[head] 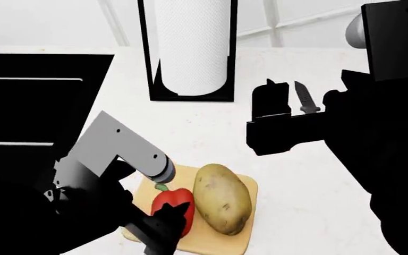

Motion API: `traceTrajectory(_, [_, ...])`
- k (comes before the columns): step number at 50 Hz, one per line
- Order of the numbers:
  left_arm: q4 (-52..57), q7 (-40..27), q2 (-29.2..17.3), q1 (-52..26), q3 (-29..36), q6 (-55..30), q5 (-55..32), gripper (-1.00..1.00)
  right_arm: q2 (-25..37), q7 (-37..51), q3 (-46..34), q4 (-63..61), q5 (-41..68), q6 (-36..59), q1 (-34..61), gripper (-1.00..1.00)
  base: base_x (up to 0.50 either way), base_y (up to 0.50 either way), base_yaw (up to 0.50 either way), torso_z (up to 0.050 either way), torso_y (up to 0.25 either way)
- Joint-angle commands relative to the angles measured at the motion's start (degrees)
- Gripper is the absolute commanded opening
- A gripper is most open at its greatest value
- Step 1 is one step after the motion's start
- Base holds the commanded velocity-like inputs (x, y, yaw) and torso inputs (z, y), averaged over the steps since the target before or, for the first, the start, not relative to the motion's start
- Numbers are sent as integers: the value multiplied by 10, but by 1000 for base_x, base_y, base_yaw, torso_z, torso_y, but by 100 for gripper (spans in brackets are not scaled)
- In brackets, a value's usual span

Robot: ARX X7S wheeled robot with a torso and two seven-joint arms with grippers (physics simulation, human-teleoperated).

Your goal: Pick the vegetables from the sink and place them on the cutting board.

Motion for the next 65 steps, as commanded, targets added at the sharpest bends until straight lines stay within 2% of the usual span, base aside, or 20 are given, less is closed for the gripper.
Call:
traceTrajectory(1, [16,-36,-8,-17,-27,-8,-51,100,3,2,-1,0,3,-2,0,100,0,0,0,0,0])
traceTrajectory(11, [26,-99,-39,-44,-86,-3,-150,100,17,1,7,1,0,-9,-11,100,0,0,0,0,0])
traceTrajectory(14, [23,-124,-58,-39,-121,20,-191,100,24,3,19,-9,4,-22,-27,100,0,0,0,0,0])
traceTrajectory(21, [29,-128,-95,-48,-151,30,-202,100,45,-12,43,-38,-12,-46,-65,100,0,0,0,0,0])
traceTrajectory(26, [28,-132,-113,-53,-174,45,-211,100,48,-6,40,-37,-5,-36,-41,100,0,0,0,0,0])
traceTrajectory(32, [-29,-136,-108,-129,-160,25,-221,100,36,-1,26,-2,5,-16,27,100,0,0,0,0,0])
traceTrajectory(41, [-140,-99,-91,-252,-130,-7,-190,100,-2,-35,-15,90,-24,31,170,100,0,0,0,0,0])
traceTrajectory(44, [-182,-72,-82,-298,-119,-12,-161,100,-16,-69,-30,132,-56,38,217,100,0,0,0,0,0])
traceTrajectory(52, [-233,-27,-67,-359,-99,-4,-111,100,-44,-178,-83,220,-157,40,313,100,0,0,0,0,0])
traceTrajectory(56, [-272,21,-62,-395,-80,8,-66,100,-57,-231,-112,251,-203,26,342,100,0,0,0,0,0])
traceTrajectory(60, [-285,40,-54,-395,-70,26,-42,100,-70,-275,-131,277,-243,-2,353,100,0,0,0,0,0])
traceTrajectory(65, [-296,62,-55,-411,-60,25,-30,100,-73,-285,-131,283,-258,-28,344,100,0,0,0,0,0])
